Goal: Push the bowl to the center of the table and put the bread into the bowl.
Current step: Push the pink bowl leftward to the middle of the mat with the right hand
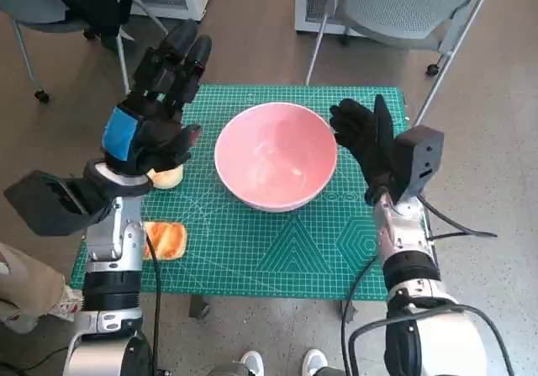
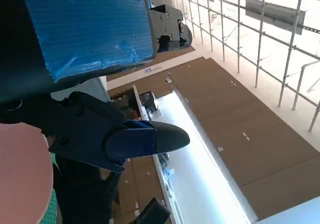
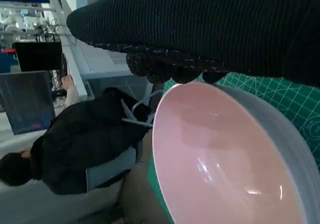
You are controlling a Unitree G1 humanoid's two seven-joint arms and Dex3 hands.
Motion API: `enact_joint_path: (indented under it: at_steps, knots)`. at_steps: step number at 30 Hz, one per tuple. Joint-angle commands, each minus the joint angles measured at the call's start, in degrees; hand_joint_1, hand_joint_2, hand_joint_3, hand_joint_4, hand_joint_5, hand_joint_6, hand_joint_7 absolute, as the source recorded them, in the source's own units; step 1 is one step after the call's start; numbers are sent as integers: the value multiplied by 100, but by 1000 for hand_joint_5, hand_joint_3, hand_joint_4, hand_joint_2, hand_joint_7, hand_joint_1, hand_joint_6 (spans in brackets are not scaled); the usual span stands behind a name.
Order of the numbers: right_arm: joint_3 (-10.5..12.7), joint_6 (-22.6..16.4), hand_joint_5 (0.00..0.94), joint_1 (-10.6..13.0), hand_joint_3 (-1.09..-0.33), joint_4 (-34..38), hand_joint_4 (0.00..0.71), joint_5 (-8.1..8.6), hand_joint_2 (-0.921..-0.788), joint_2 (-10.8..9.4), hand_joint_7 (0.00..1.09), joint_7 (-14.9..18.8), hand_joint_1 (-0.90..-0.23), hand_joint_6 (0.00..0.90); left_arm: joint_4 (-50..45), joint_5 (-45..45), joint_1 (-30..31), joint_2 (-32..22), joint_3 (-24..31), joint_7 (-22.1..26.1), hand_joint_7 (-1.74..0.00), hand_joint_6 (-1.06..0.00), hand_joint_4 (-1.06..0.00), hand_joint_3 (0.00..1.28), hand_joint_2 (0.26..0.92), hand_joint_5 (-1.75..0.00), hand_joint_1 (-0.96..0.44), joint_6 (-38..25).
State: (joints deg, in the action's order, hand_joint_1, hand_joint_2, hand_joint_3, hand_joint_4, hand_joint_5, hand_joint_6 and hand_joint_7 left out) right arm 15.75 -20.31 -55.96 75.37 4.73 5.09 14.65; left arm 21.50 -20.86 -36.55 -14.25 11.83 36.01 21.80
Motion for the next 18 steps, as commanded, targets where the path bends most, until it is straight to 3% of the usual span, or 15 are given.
enact_joint_path:
  at_steps: [1, 8, 11, 13, 18]
  knots:
    - [11, 46, 0, -18, -829, 28, 56, 9, -921, -12, 118, 73, -700, 54, -101, -8, 55, -46, 10, -54, -357, -1, -11, 401, 921, 0, -663, -16]
    - [-3, -267, 1, -108, -829, -129, 55, -1, -921, 123, 122, 6, -708, 55, -201, -43, 109, -57, 17, -72, -362, 1, -7, 406, 921, 0, -652, -46]
    - [-55, -756, 2, -93, -846, -349, 60, -7, -921, 120, 132, 68, -684, 66, -201, -53, 117, -61, 29, -69, -361, 1, -6, 406, 921, 0, -650, -33]
    - [-63, -1050, 2, -89, -860, -467, 60, 31, -921, 118, 135, 180, -668, 67, -222, -44, 125, -51, 26, -88, -361, 1, -6, 406, 921, 0, -649, -33]
    - [-22, -1881, 4, 56, -861, -988, 65, 374, -921, 10, 140, 876, -682, 65, -199, -26, 121, -19, 16, -120, -362, 1, -7, 406, 921, -1, -654, -2]
